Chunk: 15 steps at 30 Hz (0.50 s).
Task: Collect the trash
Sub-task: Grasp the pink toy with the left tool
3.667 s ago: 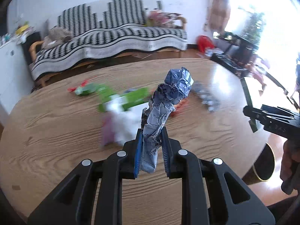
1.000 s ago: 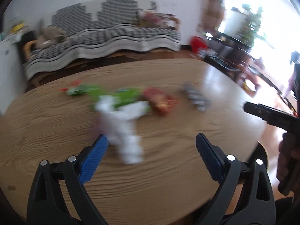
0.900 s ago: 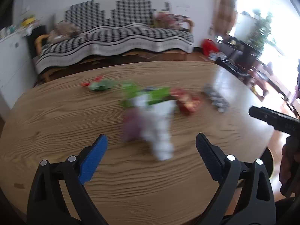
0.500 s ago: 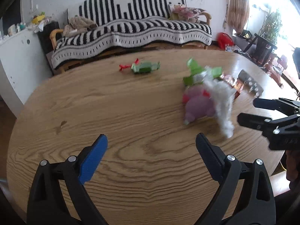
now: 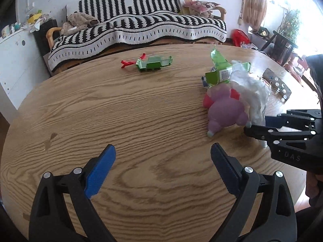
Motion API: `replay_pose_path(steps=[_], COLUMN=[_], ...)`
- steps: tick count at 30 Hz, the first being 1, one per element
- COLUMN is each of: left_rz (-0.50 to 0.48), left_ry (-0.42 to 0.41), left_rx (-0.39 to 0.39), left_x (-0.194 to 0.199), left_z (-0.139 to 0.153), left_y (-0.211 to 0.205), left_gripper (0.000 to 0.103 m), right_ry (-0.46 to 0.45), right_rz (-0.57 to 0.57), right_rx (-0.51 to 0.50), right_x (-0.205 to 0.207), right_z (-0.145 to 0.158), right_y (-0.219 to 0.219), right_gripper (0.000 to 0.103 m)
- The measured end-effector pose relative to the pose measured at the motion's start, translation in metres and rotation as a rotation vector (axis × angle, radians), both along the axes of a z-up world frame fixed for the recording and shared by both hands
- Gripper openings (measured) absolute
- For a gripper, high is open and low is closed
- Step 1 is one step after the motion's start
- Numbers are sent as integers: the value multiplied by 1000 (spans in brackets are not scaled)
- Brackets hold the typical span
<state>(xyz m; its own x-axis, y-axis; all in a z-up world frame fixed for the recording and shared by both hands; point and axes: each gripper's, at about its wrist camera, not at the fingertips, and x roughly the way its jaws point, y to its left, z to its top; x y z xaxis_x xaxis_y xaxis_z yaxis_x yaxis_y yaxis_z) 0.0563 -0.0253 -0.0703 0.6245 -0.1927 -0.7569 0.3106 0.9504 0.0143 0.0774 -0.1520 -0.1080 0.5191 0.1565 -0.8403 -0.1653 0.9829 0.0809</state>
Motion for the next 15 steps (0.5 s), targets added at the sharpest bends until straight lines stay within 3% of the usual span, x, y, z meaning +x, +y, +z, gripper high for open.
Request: replay_pose_path(steps=[3,8,15], left_rz=[-12,-44,-55], left_ry=[10,18,17], left_rx=[-22,-55,-42], left_x=[5,9,21], left_z=[-1,-1,-7], left_y=[-12,-39,-73], left_gripper=[92,92,94], right_ry=[-12,-31,-46], right_rz=[-4,-15,-51], right_rx=[24,28,41], right_x=[-5,-21,-41], right_z=[8,21,33], right_y=[-12,-32,-64], right_gripper=[17,16,16])
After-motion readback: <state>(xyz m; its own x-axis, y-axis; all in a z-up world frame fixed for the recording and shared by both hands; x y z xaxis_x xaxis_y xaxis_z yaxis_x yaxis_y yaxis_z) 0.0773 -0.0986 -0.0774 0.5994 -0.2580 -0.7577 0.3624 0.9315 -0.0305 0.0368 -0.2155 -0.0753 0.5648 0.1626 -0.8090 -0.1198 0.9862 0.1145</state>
